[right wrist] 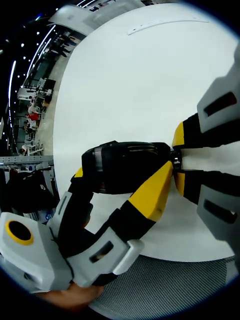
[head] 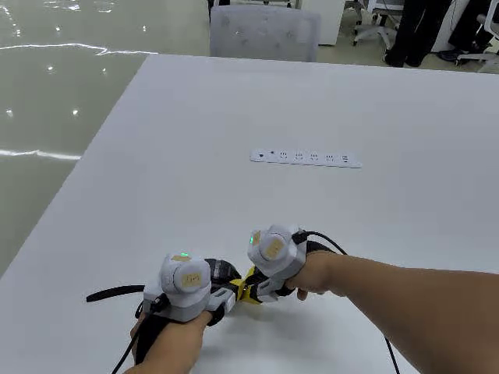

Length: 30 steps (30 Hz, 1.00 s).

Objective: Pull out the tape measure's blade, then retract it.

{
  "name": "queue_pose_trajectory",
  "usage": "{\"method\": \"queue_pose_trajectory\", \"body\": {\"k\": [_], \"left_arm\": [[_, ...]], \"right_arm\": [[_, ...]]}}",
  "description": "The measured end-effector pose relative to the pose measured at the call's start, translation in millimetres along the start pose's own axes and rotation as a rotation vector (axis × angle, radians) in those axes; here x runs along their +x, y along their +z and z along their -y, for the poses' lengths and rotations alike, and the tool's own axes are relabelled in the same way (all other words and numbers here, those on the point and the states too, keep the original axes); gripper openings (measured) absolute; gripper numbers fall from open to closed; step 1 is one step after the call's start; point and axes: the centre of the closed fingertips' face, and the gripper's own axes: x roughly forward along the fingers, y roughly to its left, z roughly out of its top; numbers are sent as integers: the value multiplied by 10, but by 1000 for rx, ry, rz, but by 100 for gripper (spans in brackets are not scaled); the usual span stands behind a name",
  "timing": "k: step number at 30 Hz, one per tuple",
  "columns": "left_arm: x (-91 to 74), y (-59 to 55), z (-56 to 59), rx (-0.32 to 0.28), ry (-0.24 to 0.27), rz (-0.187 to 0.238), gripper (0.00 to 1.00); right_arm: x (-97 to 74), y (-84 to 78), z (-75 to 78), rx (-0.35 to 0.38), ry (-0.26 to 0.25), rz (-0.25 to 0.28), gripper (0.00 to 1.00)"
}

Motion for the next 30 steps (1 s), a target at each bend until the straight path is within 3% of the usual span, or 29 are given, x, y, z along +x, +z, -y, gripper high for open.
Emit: {"method": "queue_pose_trajectory", "body": {"k": [10,14,17,18,21,24,26,27,28,30], "left_arm": [[5,1,5,7,-1,1,59],[-3,-12,13,27,-26,-13,59],[-24,-25,6,91,-52,-27,59],[-42,-89,10,77,-71,-69,60],[-63,-52,-45,80,-95,-47,70],[-96,-19,-65,105,-135,-31,90],[-140,13,-19,137,-198,-19,99],[-179,24,-4,154,-233,-17,100],[-202,19,-30,182,-234,-23,100],[-261,72,0,235,-285,6,100]], "right_arm": [[-7,-13,12,8,-39,-15,16],[-26,-30,102,48,-101,-4,25],[-82,-90,148,72,-141,-7,34],[-95,-111,149,72,-147,-3,36],[-153,-172,117,87,-153,6,41],[-238,-195,71,120,-163,37,46],[-305,-220,31,142,-170,57,49],[-349,-237,0,151,-172,72,51],[-385,-247,-27,161,-175,83,54],[-470,-288,-70,181,-190,107,57]]}}
